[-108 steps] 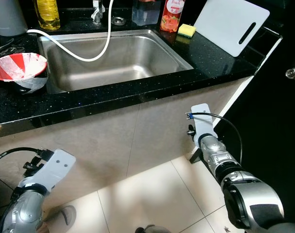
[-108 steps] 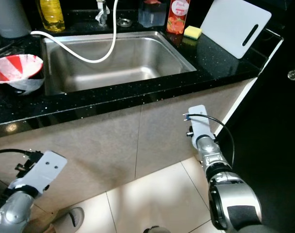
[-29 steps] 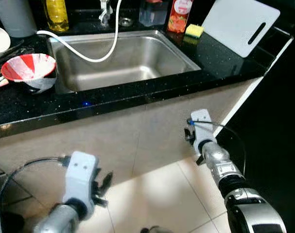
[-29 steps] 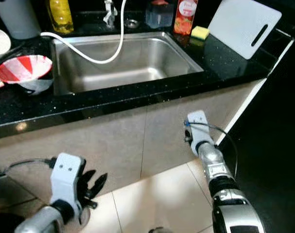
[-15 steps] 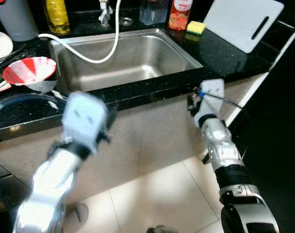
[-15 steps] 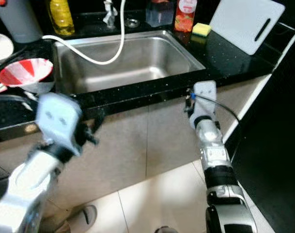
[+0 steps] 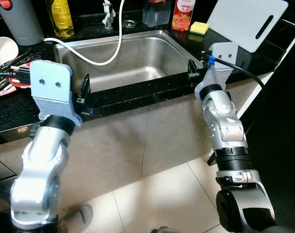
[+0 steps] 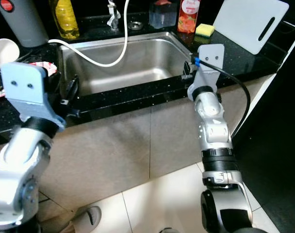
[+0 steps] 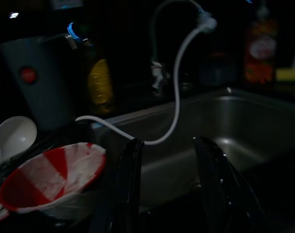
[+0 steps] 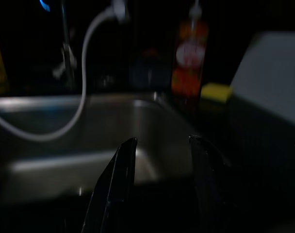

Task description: Kitchen organization

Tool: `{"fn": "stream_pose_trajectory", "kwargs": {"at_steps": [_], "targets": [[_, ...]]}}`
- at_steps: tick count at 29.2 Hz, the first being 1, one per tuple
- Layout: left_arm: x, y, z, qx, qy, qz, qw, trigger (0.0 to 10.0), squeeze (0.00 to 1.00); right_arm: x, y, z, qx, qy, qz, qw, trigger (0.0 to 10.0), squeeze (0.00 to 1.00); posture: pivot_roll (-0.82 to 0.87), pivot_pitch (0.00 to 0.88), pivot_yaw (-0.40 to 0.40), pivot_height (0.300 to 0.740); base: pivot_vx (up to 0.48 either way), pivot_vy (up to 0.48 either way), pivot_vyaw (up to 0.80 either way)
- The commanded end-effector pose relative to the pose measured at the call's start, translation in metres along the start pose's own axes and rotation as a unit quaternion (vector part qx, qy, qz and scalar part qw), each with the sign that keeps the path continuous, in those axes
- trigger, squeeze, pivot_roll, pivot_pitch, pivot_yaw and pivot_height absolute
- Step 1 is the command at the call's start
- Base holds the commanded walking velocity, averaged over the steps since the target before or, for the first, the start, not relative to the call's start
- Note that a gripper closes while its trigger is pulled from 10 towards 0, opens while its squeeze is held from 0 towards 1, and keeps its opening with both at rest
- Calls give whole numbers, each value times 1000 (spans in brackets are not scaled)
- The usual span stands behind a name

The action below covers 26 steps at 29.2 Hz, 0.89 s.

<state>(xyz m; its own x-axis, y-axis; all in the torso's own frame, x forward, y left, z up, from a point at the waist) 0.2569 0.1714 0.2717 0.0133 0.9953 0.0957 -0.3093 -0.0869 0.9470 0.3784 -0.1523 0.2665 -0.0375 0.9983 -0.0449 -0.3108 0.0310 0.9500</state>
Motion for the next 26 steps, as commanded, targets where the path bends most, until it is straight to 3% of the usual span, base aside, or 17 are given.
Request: {"fn": "stream_pose_trajectory", "kwargs": {"at_steps": [1,6,8,10,13,26], "targets": [[13,-1,4,9,34,-11,999,10000,0,4,28,4,-48,5,2,999,10000,0,180,12,3,740,0,0,0],[21,0,6,7,62,5,998,10000,0,15,32,3,-56,26,11,998,10000,0,179,7,-1,740,0,0,0],[25,-4,7,13,78,46,996,10000,0,32,12,-1,-11,50,45,998,10000,0,198,1,-3,740,0,0,0],[25,-4,7,13,78,46,996,10000,0,32,12,-1,-11,50,45,998,10000,0,198,1,-3,740,0,0,0],[19,-10,5,17,80,51,995,10000,0,44,-2,-6,18,55,83,995,10000,0,218,1,-3,740,0,0,0],[16,-18,7,12,96,57,994,10000,0,42,5,-5,10,53,101,993,10000,0,198,0,-11,740,0,0,0]]}}
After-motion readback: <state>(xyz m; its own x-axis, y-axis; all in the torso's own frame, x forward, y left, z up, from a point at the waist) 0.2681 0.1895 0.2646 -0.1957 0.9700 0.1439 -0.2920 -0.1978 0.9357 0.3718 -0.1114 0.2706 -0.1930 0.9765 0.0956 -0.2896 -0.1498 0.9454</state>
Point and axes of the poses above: a point about 5 cm out from each wrist's last joint towards the gripper, its own z axis pointing out of the wrist towards the gripper, its own y axis along the axis of the wrist's last joint, x = y × z, the point moved 1 cm from there along z, pointing out of the wrist towards the gripper, and after that the axes turned 1 degree about -z, right-handed, at the moved point
